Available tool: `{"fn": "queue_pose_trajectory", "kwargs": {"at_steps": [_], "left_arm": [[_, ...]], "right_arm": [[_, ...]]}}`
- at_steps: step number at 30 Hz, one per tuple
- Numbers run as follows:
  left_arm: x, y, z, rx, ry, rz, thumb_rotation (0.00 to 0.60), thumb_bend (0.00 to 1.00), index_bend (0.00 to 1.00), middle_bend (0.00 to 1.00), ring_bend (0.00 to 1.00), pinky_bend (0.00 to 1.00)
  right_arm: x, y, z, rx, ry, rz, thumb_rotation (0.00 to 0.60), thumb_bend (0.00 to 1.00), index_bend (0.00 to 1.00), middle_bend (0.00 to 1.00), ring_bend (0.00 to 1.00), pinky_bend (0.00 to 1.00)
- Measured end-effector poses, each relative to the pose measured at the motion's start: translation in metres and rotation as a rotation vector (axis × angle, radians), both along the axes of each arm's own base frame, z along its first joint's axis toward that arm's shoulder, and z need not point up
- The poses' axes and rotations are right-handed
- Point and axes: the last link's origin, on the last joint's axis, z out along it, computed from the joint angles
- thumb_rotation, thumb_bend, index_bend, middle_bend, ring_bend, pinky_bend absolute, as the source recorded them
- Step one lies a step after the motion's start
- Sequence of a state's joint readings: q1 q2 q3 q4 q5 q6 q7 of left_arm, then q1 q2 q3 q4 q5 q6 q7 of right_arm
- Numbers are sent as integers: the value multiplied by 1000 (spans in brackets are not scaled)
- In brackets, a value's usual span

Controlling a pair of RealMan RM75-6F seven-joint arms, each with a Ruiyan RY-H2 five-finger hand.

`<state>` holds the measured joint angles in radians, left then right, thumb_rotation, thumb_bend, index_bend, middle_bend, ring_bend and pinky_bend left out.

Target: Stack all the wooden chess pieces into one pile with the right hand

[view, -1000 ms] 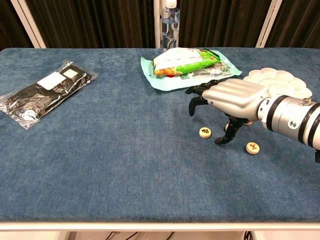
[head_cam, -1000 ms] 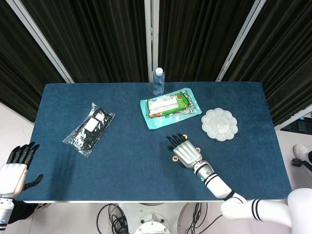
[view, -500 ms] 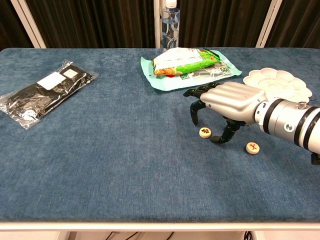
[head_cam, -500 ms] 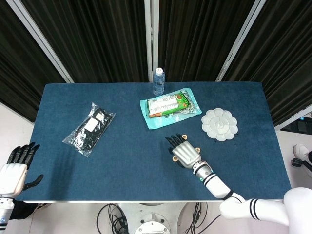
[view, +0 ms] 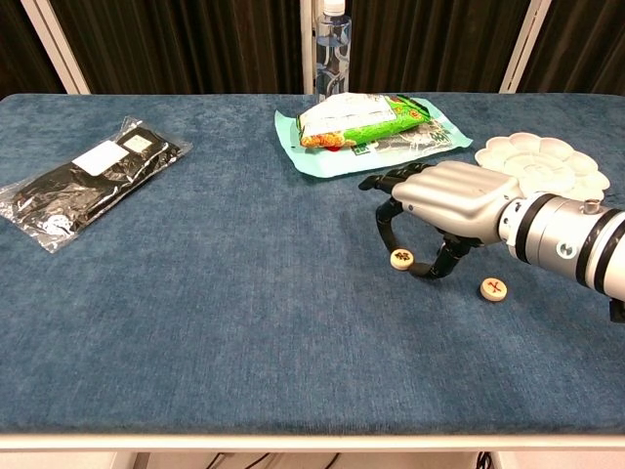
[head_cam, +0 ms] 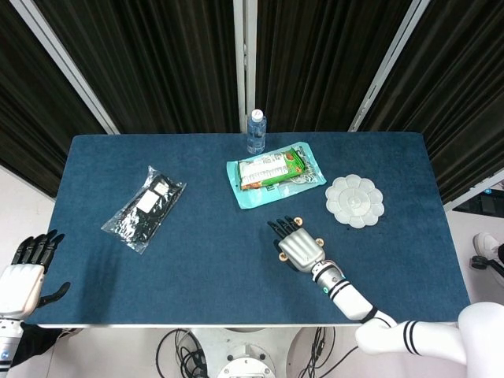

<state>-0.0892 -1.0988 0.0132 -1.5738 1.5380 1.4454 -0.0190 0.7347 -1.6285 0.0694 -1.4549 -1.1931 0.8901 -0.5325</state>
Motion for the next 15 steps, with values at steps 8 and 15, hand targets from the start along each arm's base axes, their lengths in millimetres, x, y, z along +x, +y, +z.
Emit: {"fn": "queue_pose_trajectory", "kwargs": {"at_steps": [8, 15], "left_arm": [[-1, 0, -1, -6, 0, 4, 600, 230, 47, 0, 0, 0], [-1, 1, -1, -8, 1, 5, 600, 230, 47, 0, 0, 0]], "right_arm": [[-2, -4, 11, -23, -19, -12, 600, 264, 530, 0, 0, 0], [-19, -11, 29, -50, 1, -48, 600, 265, 540, 0, 0, 0]]}}
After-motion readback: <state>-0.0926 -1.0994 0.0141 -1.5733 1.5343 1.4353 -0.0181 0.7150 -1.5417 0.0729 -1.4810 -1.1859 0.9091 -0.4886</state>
